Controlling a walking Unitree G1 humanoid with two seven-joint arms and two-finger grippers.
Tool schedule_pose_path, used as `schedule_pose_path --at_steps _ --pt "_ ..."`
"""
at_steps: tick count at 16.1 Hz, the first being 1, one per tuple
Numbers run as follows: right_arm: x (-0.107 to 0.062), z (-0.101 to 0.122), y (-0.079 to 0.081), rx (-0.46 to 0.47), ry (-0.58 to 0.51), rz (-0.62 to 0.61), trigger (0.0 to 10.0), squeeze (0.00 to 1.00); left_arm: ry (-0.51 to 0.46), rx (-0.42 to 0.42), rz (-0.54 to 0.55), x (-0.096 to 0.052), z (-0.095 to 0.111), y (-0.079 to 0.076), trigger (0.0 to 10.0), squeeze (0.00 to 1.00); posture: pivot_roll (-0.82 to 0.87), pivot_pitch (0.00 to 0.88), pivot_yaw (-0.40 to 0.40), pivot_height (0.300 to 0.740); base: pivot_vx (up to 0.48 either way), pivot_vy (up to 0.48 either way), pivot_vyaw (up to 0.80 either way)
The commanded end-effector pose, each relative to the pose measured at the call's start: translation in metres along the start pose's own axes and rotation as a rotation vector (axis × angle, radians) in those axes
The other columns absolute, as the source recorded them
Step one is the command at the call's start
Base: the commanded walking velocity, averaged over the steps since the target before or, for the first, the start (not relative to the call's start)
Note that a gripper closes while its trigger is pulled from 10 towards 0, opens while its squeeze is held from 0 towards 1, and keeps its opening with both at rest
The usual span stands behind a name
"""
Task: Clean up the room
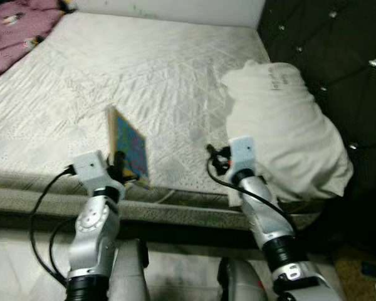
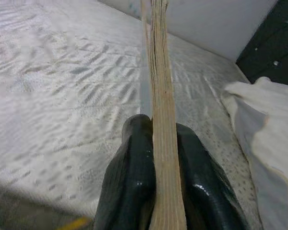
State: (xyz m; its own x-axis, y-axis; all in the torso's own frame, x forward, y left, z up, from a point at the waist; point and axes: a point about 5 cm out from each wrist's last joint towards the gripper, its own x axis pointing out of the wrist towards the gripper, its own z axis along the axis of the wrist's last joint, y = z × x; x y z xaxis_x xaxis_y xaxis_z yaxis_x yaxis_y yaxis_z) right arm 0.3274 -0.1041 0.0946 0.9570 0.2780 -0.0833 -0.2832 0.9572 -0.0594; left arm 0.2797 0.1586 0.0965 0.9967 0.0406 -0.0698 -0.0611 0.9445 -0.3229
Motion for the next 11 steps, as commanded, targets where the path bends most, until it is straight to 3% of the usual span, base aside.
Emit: schedule_pose_path --at_steps 1,5,11 --pt "-0.0028 -0.0015 -0.0120 -0.010 0.005 -0.030 10.0 0.00 -0.045 -0.023 -0.070 0.0011 0.0079 -0.0163 10.0 0.00 0.02 0.040 -0.026 0.609 0.458 0.000 0.00" --pt "-0.0034 -0.0016 -0.0121 -0.012 0.005 -0.031 10.0 0.00 -0.041 -0.029 -0.072 0.0012 0.0069 -0.0179 10.0 0.00 0.02 0.042 -0.026 0.609 0.412 0.000 0.00" --pt "-0.0033 -0.0015 -0.0124 -0.008 0.002 -0.033 10.0 0.00 -0.016 -0.029 -0.077 0.0043 0.0040 -0.0188 10.0 0.00 0.02 0.045 -0.025 0.600 0.000 0.000 0.00"
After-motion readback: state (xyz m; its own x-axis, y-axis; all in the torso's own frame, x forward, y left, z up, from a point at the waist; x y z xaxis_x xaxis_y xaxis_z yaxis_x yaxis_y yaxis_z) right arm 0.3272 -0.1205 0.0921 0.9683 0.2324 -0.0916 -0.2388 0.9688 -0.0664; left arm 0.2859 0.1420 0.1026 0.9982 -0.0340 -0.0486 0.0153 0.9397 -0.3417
